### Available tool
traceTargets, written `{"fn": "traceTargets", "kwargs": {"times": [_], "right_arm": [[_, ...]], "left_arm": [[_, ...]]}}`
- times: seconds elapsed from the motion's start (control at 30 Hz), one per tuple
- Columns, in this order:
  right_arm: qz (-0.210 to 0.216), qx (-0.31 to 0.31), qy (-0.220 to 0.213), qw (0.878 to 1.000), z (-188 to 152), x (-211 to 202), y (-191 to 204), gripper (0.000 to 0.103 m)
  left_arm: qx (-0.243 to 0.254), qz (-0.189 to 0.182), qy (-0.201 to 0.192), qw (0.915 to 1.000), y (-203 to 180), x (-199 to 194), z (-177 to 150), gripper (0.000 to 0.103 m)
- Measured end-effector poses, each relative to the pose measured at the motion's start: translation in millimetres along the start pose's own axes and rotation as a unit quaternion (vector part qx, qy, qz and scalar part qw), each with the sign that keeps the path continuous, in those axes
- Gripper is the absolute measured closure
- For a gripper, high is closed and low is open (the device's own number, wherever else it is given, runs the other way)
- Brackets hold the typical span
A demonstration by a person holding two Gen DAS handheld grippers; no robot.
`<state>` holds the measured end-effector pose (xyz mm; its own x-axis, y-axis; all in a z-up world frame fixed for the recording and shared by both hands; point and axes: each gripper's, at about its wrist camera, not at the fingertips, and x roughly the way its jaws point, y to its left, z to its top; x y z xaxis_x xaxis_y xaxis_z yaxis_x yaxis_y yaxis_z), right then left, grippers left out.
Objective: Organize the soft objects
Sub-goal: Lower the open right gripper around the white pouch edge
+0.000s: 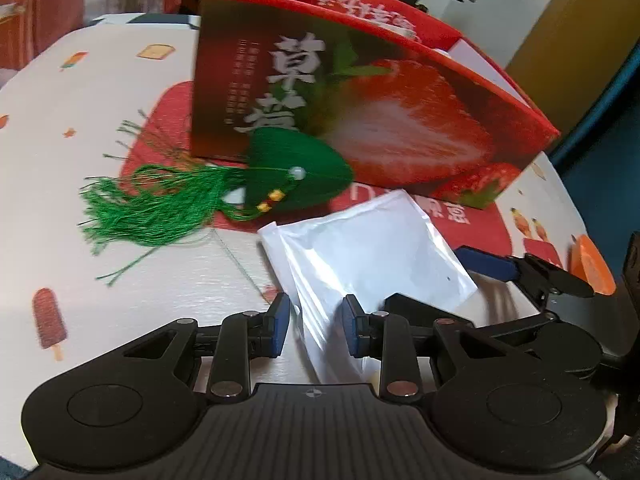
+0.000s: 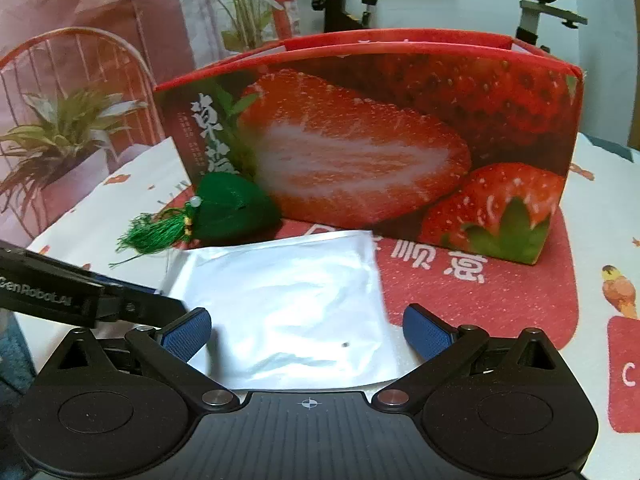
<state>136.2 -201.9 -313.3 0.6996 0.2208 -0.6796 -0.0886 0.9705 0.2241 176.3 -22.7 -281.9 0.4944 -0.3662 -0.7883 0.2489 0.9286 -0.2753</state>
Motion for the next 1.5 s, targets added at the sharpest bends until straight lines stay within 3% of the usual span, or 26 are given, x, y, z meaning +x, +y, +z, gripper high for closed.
{"fn": "traceTargets", "kwargs": {"times": [0.13, 0.23, 0.43, 0.5, 0.6, 0.87, 1.23, 1.5], "right_arm": [[0.018, 0.019, 0.001, 1.0, 0, -5, -5, 0.004], [0.025, 0.042, -0.004, 0.999, -1, -10, -13, 0.014], [0.039, 0.093, -0.009, 0.995, 0, -17, -29, 0.045], [0.038, 0.101, -0.01, 0.994, 1, -18, -33, 0.059], [0.04, 0.113, -0.009, 0.993, 2, -16, -40, 0.07], [0.021, 0.108, -0.006, 0.994, 14, -3, -53, 0.073], [0.046, 0.137, 0.0, 0.989, 24, 11, -56, 0.071], [0.039, 0.171, 0.006, 0.985, 8, -7, -51, 0.085]], "left_arm": [[0.015, 0.0, -0.001, 0.9999, -9, 4, 2, 0.073], [0.014, 0.003, -0.004, 0.9999, -10, 7, 6, 0.072], [0.008, -0.002, -0.007, 0.9999, -7, 11, 10, 0.07], [0.007, 0.001, -0.01, 0.9999, -5, 10, 10, 0.07], [0.009, 0.005, -0.014, 0.9998, -5, 10, 8, 0.068], [0.014, 0.003, -0.025, 0.9996, -4, 8, 4, 0.067], [0.013, -0.004, -0.034, 0.9993, -2, 7, 0, 0.067], [-0.002, -0.024, -0.033, 0.9992, 4, 6, -1, 0.063]]}}
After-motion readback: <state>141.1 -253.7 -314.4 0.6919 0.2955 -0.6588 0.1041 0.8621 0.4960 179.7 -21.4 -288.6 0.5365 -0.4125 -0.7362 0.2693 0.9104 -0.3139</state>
